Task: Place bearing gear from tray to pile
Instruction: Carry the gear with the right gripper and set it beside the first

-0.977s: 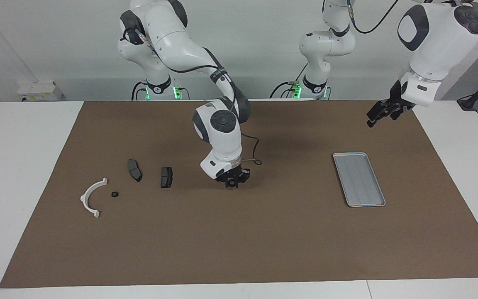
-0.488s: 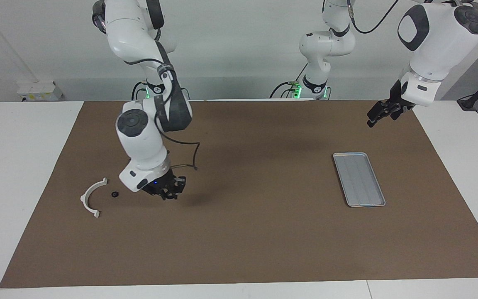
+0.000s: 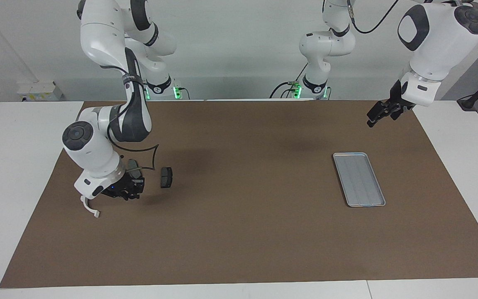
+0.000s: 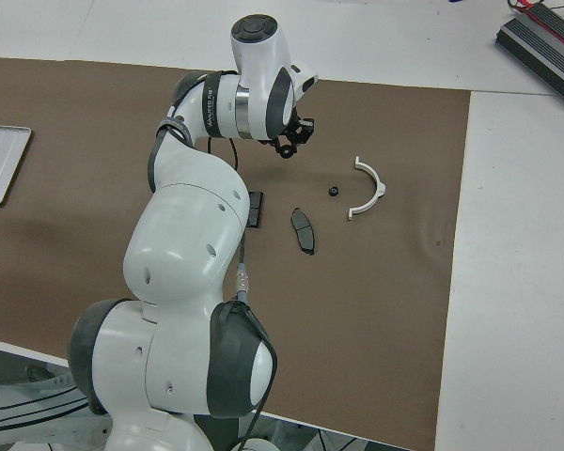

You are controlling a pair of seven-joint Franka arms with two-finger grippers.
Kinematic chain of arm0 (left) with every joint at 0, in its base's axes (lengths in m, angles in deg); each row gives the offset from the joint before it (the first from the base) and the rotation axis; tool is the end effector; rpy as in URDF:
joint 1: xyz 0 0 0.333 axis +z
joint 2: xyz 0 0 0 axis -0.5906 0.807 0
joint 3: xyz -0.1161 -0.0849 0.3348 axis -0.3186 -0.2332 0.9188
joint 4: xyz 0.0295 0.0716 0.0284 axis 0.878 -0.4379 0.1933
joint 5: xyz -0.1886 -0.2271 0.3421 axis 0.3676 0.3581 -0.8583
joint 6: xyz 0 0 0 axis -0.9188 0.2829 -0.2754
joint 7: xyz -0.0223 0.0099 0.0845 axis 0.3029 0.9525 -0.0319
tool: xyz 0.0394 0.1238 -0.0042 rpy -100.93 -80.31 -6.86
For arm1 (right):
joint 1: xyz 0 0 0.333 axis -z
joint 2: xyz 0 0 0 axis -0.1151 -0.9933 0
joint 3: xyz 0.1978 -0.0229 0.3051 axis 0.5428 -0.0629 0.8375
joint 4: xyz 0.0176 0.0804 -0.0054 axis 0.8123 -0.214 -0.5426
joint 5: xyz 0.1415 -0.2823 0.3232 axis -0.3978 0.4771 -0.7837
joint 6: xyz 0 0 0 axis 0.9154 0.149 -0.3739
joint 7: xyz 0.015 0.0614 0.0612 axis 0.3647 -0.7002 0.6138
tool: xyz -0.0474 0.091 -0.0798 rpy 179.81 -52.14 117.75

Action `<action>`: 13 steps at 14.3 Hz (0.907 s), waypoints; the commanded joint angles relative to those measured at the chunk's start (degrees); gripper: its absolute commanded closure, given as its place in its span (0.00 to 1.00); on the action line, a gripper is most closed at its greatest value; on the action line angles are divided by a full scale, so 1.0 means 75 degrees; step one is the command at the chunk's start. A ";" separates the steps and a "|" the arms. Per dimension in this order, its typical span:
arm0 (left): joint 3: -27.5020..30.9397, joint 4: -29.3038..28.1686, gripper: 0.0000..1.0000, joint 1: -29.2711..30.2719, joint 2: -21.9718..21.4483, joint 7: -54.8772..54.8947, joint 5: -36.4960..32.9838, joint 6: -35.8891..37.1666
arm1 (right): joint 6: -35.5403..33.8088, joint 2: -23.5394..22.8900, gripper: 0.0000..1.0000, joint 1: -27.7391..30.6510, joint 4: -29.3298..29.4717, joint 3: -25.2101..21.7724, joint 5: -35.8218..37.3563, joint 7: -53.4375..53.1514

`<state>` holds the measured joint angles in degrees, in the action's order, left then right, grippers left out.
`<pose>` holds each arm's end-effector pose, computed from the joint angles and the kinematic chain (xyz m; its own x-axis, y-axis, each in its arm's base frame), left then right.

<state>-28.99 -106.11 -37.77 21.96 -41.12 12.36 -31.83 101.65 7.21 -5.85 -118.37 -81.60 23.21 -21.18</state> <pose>0.6052 -0.0175 0.5972 0.9662 0.2498 -0.0636 0.2515 -0.9677 0.0189 0.7486 0.0090 0.3522 0.9912 0.1320 -0.0120 0.1317 -0.9910 -0.0235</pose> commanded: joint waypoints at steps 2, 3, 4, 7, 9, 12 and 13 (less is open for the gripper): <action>-0.0020 -0.0149 0.00 0.0057 -0.0179 -0.0005 0.0104 -0.0013 | 0.1177 0.0654 1.00 0.0098 -0.1588 0.0108 -0.0043 0.0183; -0.0020 -0.0149 0.00 0.0046 -0.0179 -0.0005 0.0104 0.0010 | 0.1424 0.0689 1.00 0.0109 -0.1859 0.0108 -0.0043 0.0206; -0.0020 -0.0149 0.00 0.0046 -0.0179 -0.0017 0.0104 0.0011 | 0.1520 0.0689 1.00 0.0133 -0.1966 0.0108 -0.0043 0.0218; -0.0020 -0.0149 0.00 0.0046 -0.0179 -0.0005 0.0104 0.0011 | 0.1858 0.0701 1.00 0.0191 -0.2387 0.0108 -0.0043 0.0335; -0.0020 -0.0161 0.00 0.0046 -0.0167 0.0007 0.0104 -0.0001 | 0.2129 0.0701 1.00 0.0249 -0.2517 0.0097 -0.0043 0.0429; -0.0020 -0.0231 0.00 0.0046 -0.0202 0.0007 0.0104 -0.0036 | 0.2130 0.0701 0.86 0.0273 -0.2506 0.0097 -0.0043 0.0394; -0.0032 -0.0243 0.00 0.0046 -0.0202 0.0007 0.0104 -0.0036 | 0.2142 0.0701 0.66 0.0285 -0.2494 0.0108 -0.0043 0.0359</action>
<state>-29.03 -106.16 -37.77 21.94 -41.12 12.36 -31.83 116.69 10.43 -4.84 -135.05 -81.57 23.21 -19.90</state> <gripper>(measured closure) 0.000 0.656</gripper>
